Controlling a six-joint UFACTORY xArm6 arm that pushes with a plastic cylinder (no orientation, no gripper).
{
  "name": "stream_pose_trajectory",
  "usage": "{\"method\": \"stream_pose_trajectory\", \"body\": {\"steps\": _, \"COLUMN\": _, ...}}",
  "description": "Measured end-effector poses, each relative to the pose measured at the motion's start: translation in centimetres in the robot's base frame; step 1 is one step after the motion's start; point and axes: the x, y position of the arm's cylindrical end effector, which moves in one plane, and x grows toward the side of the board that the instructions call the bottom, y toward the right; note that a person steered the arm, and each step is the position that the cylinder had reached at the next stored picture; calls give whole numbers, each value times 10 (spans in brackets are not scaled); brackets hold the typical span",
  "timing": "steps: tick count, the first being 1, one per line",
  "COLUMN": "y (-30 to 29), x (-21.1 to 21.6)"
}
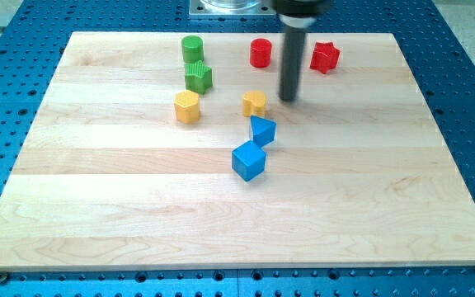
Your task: Move the blue cube parallel to the red star
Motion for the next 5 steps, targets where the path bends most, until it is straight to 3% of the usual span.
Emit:
{"method": "stream_pose_trajectory", "body": {"steps": 1, "y": -17, "x": 115}}
{"method": "stream_pose_trajectory", "body": {"steps": 2, "y": -103, "x": 163}}
{"method": "stream_pose_trajectory", "body": {"steps": 3, "y": -181, "x": 169}}
{"method": "stream_pose_trajectory", "body": {"steps": 5, "y": -57, "x": 132}}
